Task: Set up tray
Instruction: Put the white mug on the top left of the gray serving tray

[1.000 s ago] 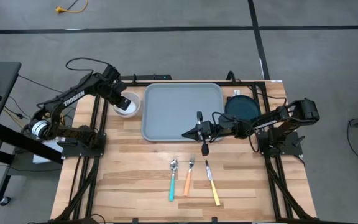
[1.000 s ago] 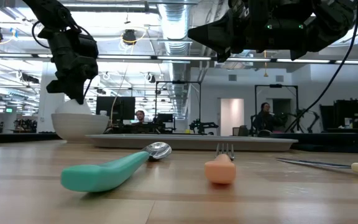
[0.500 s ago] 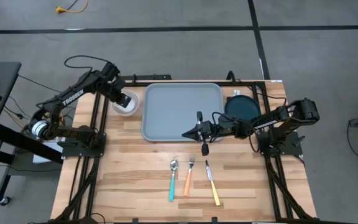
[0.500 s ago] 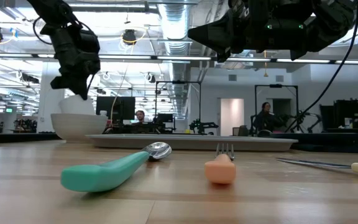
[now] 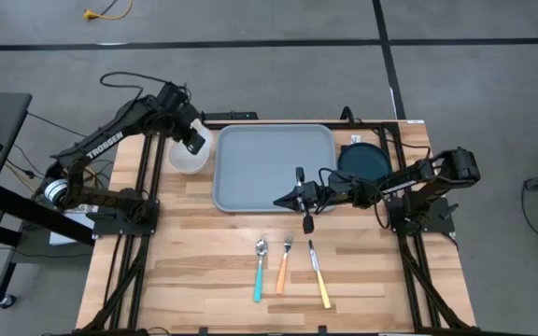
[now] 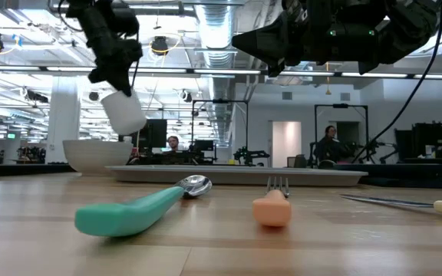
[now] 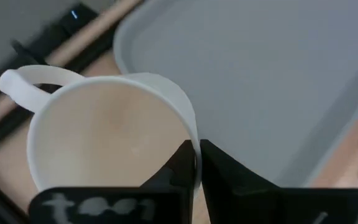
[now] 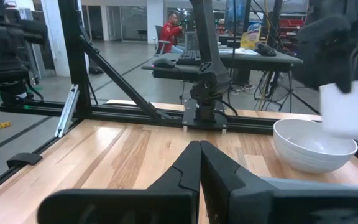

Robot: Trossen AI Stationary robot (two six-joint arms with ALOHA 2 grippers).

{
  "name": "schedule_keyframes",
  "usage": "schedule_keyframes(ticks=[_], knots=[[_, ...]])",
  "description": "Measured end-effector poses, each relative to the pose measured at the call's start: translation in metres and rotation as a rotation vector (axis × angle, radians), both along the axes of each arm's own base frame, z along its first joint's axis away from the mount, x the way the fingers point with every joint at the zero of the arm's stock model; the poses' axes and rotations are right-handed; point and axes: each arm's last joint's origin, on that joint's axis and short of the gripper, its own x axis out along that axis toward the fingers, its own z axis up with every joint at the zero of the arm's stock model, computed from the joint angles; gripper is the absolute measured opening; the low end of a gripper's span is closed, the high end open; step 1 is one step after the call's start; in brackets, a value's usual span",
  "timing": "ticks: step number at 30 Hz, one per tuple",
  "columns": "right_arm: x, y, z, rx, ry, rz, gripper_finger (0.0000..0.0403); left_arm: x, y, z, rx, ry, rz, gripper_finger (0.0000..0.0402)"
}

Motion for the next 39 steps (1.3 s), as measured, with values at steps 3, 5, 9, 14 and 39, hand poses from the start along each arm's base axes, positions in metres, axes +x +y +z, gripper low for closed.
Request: schedule_keyframes(ticks=[3, 5, 9, 14, 39], knots=[[0.0, 0.0, 0.0, -0.001, 0.0, 0.0, 0.0, 0.009, -0.004, 0.007, 0.04, -0.02, -0.007, 0.0006], [0.0, -0.001, 0.0, -0.003, -0.001, -0.003, 0.0, 0.017, -0.006, 0.01, 0.047, -0.026, -0.029, 0.0006], [0.0, -0.001, 0.0, -0.025, -0.004, -0.003, 0.0, 0.034, -0.002, 0.006, 0.023, -0.005, -0.067, 0.0006], [0.0, -0.001, 0.0, -0.026, -0.004, -0.003, 0.0, 0.062, 0.015, -0.013, -0.058, 0.041, -0.101, 0.0003], [0.0, -0.001, 0.0, -0.042, -0.005, -0.005, 0.0, 0.127, 0.063, -0.062, -0.079, 0.284, -0.162, 0.0001]])
